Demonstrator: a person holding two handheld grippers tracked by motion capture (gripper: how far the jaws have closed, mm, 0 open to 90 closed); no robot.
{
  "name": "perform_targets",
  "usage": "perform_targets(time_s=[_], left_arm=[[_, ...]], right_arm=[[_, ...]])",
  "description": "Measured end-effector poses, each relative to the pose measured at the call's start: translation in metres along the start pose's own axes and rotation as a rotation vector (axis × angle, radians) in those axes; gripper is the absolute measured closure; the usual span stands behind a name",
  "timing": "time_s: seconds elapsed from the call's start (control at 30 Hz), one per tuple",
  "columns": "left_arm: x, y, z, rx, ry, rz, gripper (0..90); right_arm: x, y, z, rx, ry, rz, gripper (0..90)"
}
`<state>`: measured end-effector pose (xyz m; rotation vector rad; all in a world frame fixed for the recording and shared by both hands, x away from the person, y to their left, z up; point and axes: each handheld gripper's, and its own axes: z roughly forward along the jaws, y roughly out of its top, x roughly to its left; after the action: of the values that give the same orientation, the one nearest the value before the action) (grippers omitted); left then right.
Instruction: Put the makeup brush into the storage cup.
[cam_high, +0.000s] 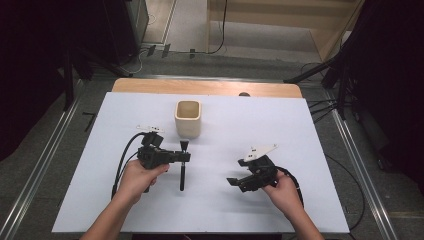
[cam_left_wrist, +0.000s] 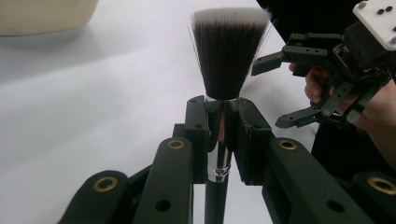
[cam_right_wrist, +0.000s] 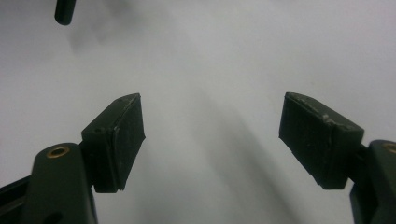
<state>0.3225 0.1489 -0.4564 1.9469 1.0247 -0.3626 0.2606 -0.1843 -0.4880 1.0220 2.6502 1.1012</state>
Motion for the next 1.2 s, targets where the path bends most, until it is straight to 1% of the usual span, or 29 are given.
perform_targets(time_s=[0.13,0.17,0.27,0.3,0.47,0.53,0.73,0.77,0.83,0.97,1.0,1.13,1.2], left_arm=[[0.0,0.0,0.0,0.01,0.001,0.006,78.2],[0.0,-0.001,0.0,0.01,0.001,0.007,78.2],[0.0,-0.001,0.0,0.011,0.0,0.01,78.2],[0.0,-0.001,0.0,0.012,-0.003,0.009,78.2],[0.0,-0.001,0.001,0.012,-0.003,0.004,78.2],[0.0,-0.001,0.001,0.014,0.0,0.009,78.1],[0.001,-0.001,0.001,0.009,-0.002,0.002,78.2],[0.001,-0.001,0.001,0.01,-0.004,0.0,78.2],[0.001,0.0,0.0,0.007,-0.005,-0.004,78.2],[-0.001,0.001,0.0,0.001,-0.009,-0.006,78.2],[-0.002,0.001,0.0,0.002,-0.011,-0.007,78.2],[-0.005,0.004,-0.001,-0.002,-0.011,-0.008,78.2],[-0.008,0.005,-0.002,0.002,-0.012,0.001,78.2]], right_arm=[[-0.002,-0.004,-0.004,-0.007,-0.007,-0.003,23.5],[-0.004,-0.006,-0.006,-0.002,-0.015,-0.012,23.5],[-0.005,-0.009,-0.008,0.004,-0.021,-0.011,23.5],[-0.006,-0.01,-0.008,0.002,-0.021,-0.018,23.5],[-0.01,-0.016,-0.015,-0.012,-0.029,-0.001,23.5],[-0.011,-0.019,-0.018,-0.019,-0.032,0.001,23.5],[-0.017,-0.031,-0.027,-0.015,-0.049,0.01,23.4],[-0.018,-0.033,-0.029,-0.018,-0.049,0.018,23.3],[-0.02,-0.036,-0.032,-0.028,-0.051,0.018,23.1],[-0.023,-0.044,-0.036,-0.04,-0.051,0.053,23.1],[-0.024,-0.045,-0.037,-0.04,-0.052,0.06,23.1],[-0.023,-0.044,-0.036,-0.042,-0.048,0.052,23.1],[-0.022,-0.043,-0.035,-0.044,-0.046,0.048,22.9]])
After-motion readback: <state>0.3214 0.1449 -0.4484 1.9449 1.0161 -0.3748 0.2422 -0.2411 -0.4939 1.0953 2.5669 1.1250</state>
